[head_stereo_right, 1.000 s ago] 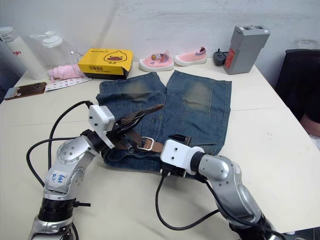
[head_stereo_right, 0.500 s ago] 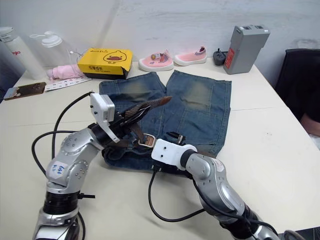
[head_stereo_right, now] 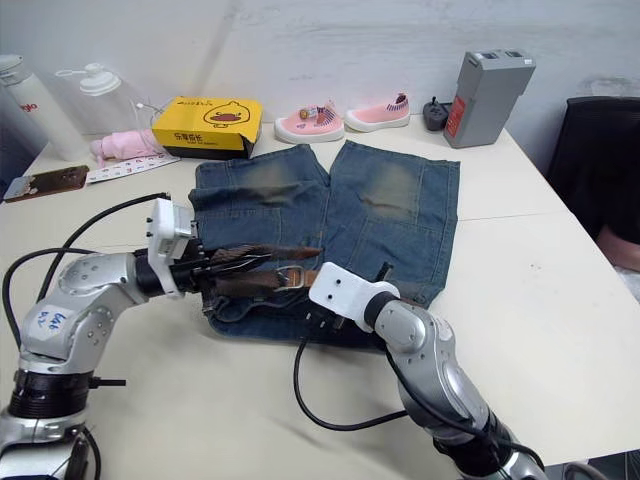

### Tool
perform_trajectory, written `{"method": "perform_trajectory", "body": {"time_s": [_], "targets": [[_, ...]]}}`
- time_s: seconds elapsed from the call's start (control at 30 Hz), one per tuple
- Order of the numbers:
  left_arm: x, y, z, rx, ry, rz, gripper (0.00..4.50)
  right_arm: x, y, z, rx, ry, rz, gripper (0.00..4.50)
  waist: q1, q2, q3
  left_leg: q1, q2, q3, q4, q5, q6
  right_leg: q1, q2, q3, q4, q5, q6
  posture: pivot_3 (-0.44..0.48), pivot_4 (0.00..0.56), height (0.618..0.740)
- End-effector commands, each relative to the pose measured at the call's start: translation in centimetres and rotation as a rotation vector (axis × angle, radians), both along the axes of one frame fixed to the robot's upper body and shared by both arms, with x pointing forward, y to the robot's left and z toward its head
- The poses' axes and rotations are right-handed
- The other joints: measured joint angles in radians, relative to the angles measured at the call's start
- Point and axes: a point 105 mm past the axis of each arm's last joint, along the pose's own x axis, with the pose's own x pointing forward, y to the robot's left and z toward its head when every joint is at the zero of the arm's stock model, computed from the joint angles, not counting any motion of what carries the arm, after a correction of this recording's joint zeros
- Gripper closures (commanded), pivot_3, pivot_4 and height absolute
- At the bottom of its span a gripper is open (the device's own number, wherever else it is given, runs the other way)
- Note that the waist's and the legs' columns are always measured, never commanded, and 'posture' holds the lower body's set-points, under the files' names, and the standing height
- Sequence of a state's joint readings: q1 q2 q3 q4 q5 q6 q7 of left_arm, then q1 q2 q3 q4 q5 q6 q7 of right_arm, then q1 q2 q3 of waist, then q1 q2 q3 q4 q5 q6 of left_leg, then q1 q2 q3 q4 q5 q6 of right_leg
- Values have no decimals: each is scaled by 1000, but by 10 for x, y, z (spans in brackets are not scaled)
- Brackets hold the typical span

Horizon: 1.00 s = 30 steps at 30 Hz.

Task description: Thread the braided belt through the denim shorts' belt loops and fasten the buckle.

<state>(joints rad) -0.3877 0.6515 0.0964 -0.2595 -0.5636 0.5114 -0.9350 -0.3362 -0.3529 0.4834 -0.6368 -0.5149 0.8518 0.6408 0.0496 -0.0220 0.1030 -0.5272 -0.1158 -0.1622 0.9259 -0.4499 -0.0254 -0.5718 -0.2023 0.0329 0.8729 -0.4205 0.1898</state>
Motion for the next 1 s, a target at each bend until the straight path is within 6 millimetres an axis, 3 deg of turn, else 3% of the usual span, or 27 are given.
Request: {"method": "perform_trajectory", "body": {"time_s": [0.03,0.27,0.53,0.77,0.9,1.0], "targets": [[-2,11,11,97,-25,-119,4500,-3,-11,19,113,15,41,4371,1,0,0,-1,1,0,0,0,0,0,0,-1,0,0,0,0,150,624],[2,15,18,160,-59,-168,4500,-1,-26,8,182,177,-48,4371,-2,0,0,-1,0,0,0,0,1,0,-1,0,-1,0,0,0,150,624],[-4,12,24,206,-111,-236,4500,-6,-21,0,314,428,-65,4371,-1,0,0,-1,1,-1,0,0,1,0,0,0,-2,0,-1,0,150,624],[11,14,15,201,-107,-149,4500,0,-20,10,256,372,-4,4371,-3,0,0,-1,1,0,-1,0,1,0,-2,0,-3,0,0,0,150,624],[18,2,2,115,-93,-53,4500,0,-12,16,188,256,17,4371,-2,1,0,-1,1,-1,-1,0,1,1,-3,0,-3,0,0,0,150,624],[18,-2,-9,69,-77,-6,4500,1,-11,19,80,104,17,3177,-3,0,0,-1,0,0,0,0,1,1,-5,1,-3,0,0,0,150,624]]}}
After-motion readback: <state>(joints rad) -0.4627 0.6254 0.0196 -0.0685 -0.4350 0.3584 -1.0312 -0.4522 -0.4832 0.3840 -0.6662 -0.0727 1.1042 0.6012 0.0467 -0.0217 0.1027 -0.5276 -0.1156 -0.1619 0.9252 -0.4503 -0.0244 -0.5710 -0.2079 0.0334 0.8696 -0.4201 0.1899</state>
